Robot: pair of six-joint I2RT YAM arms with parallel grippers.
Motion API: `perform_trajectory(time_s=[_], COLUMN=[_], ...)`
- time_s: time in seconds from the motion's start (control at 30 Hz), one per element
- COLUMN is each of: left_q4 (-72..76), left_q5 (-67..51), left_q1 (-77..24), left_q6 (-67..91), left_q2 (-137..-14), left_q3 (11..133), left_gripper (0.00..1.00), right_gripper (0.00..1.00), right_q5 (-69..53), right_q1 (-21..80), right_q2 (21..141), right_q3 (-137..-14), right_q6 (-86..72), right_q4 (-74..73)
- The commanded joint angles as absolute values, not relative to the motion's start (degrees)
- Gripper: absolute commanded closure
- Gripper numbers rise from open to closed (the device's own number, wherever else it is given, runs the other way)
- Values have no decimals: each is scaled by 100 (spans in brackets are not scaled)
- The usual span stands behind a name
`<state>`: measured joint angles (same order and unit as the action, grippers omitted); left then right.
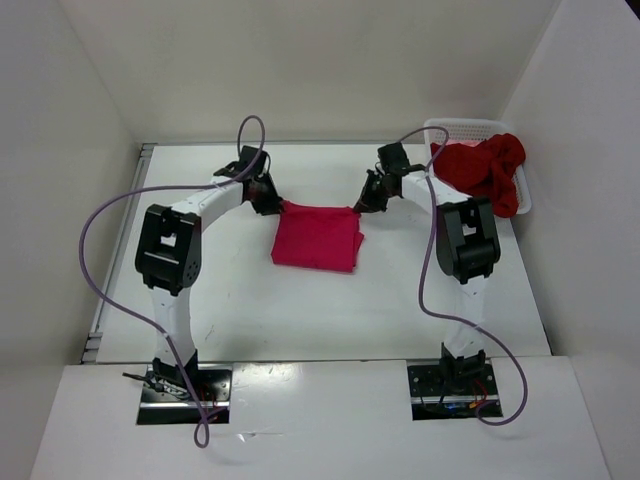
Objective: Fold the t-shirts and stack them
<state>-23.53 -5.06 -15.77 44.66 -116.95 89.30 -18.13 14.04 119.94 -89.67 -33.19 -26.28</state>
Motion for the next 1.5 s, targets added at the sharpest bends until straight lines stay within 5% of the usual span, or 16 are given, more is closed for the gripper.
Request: perform_trajectory(time_s=[0.0,0.1,0.3,0.47,1.1,1.23,1.33,1.47], left_q4=[-2014,-1767,-1354,-748,-352,-860,-1142,-1143], left_q5=[-500,-501,-1254,-1836,-1617,-1539,-1283,-1232], left_q1=[-1389,-1240,-1326,-1932,-1986,-1986,-1925,-1679], left_q6=[4447,4518,4728,4957,5123,5177,5124,4887], left_q2=[-11672,-11155,-10073,-9932,-9380,-8222,-7727,-8102], left_q3=[9150,8852,7938,6691,4264,4271,4534,4965], left_gripper=[66,47,52,55,55,47,32,20], right_gripper=[87,69,64,100,100,94,86,84], right_q5=[-1503,-1556,-1433,-2450,-2435,-2487,-2435,-2566], right_q1=[1301,1301,1581,2065,2654,2654,2602,2330], right_q2=[12067,11936,11084,10732,10373,10039,9853,10282], right_q3=[-9570,-9720,-9045,-7852,-5695,-6221,-6644,-7092], right_q6=[-3181,-3129,-3006,-3365,-3551,-3314,-3208,-3138], right_q4=[-2698,-2899,-2822,-2103,-1264,-1818,-1995,-1864])
